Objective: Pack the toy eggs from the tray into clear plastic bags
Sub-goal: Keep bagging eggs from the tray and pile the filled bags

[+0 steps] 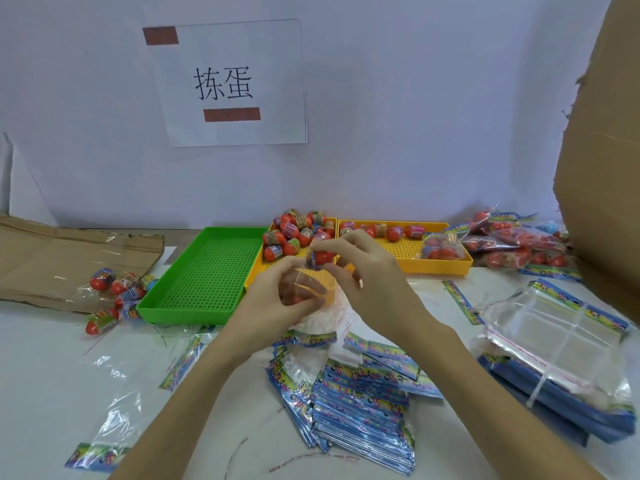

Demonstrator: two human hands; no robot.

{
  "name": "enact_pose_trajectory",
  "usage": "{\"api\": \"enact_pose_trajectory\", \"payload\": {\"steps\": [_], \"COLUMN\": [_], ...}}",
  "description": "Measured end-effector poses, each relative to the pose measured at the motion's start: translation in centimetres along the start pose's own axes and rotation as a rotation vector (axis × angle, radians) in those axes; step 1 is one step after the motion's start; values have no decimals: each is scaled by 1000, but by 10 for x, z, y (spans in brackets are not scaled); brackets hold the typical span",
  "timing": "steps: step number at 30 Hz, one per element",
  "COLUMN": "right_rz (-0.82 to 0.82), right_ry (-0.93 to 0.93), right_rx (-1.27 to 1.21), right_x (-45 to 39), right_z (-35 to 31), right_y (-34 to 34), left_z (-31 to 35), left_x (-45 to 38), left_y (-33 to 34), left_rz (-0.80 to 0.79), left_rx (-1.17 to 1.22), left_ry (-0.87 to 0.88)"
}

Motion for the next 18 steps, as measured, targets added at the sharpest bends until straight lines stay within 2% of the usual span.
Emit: {"api": "enact_pose_trajectory", "payload": {"steps": [3,8,14,18], "right_rz": [13,162,-82,-91], "right_ry": [21,32,-51,14], "right_rx": [9,71,137,-175], "right_x": [1,0,0,0], "right_z": [2,-1,2,3], "right_y": [-4,-9,-16,-21], "left_z": [-2,-3,-7,-6], "left_x": [-1,-1,-1,-1], "left_y": [1,-2,-4,-5], "left_rz": [-6,-7,3,18], "left_rx": [-4,-66,-89,-130], "left_ry": [15,32,72,64]}}
Point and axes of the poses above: each hand's wrist, its own x-axis away from the middle knuckle, its own y-axis out of the palm, z = x × y, the point moved 2 cm from there along -x, towards the middle knuckle, and after that the axes turned 14 degrees about -z, right-handed, at the moved point
